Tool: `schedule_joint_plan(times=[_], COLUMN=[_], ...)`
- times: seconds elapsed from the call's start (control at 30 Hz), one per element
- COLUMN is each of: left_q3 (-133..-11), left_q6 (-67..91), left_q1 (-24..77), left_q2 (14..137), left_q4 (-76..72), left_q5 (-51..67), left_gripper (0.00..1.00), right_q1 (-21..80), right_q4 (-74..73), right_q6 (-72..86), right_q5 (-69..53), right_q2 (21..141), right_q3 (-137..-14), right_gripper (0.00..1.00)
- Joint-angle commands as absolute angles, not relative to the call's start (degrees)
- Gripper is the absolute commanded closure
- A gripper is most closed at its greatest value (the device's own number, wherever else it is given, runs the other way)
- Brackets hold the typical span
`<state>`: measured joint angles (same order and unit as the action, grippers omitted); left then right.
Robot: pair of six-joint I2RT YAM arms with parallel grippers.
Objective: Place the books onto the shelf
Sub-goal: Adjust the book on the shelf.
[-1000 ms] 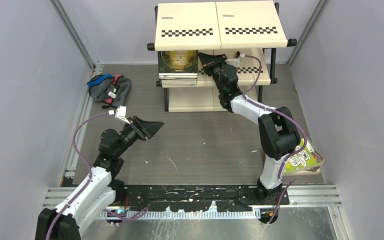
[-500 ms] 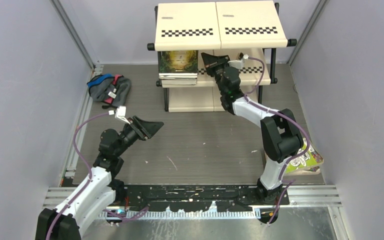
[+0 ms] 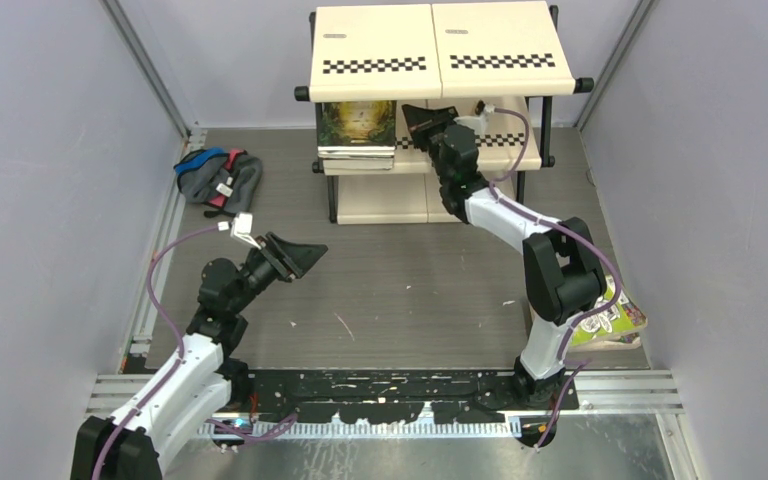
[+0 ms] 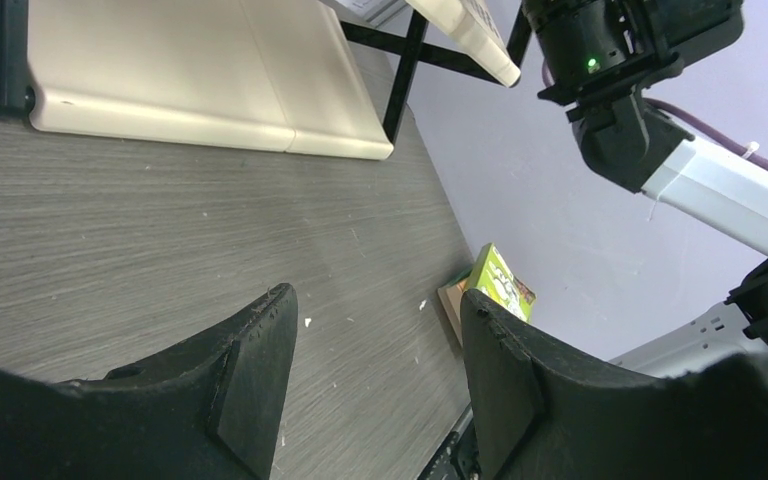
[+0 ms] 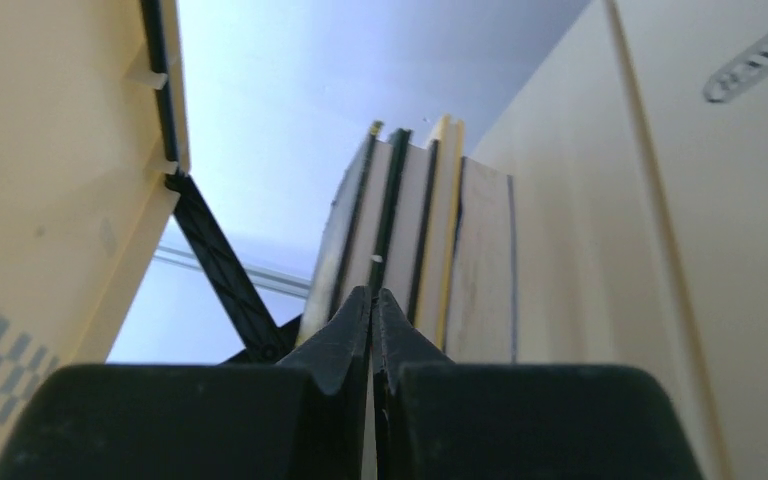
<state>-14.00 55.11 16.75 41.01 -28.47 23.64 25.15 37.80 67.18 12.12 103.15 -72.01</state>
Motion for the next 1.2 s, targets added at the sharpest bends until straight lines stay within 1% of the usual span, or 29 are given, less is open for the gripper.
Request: schedule_joint_plan(times=[0.0,0.23,0.6,0.83,0.93,1.0,1.17], left_q3=[-14.0,-13.9,-13.7,-14.5,-15.2,-15.6,-16.8], left_q6=[55.1,54.8,54.8,53.9,53.2,52.7,52.1], left_q1=[16.3,16.2,15.6,15.5,15.5,15.5,15.5], left_q2=[41.1,41.4,41.9,40.8,40.1,39.7,39.6], left_q4=[-31.1,-31.4,-31.7,-29.0,-27.1,-26.0,-24.3], left_q5=[24.5,24.5,25.0,24.7,24.5,24.2,24.4], left_gripper=[0.39,0.38,0.38,0.38,0.38,0.38,0.38], right_q1=[26.0,26.5,26.6,26.6,26.6,26.6,26.8], right_q4=[36.9,35.3,46.7,48.8,48.2,47.8,39.3], right_q6=[65.8,66.0,65.2,63.8,62.9,62.2,59.0], right_q5=[11.6,11.5,9.9,11.2,12.0,12.4,14.0], right_q2=[103.6,105.2,104.0,100.3,97.5,95.5,89.0], right_q3=[-77.8,-79.6,-75.4,-71.8,-69.6,-67.6,-64.9], right_gripper=[0.92,0.92,0.91,0.88,0.85,0.81,0.71])
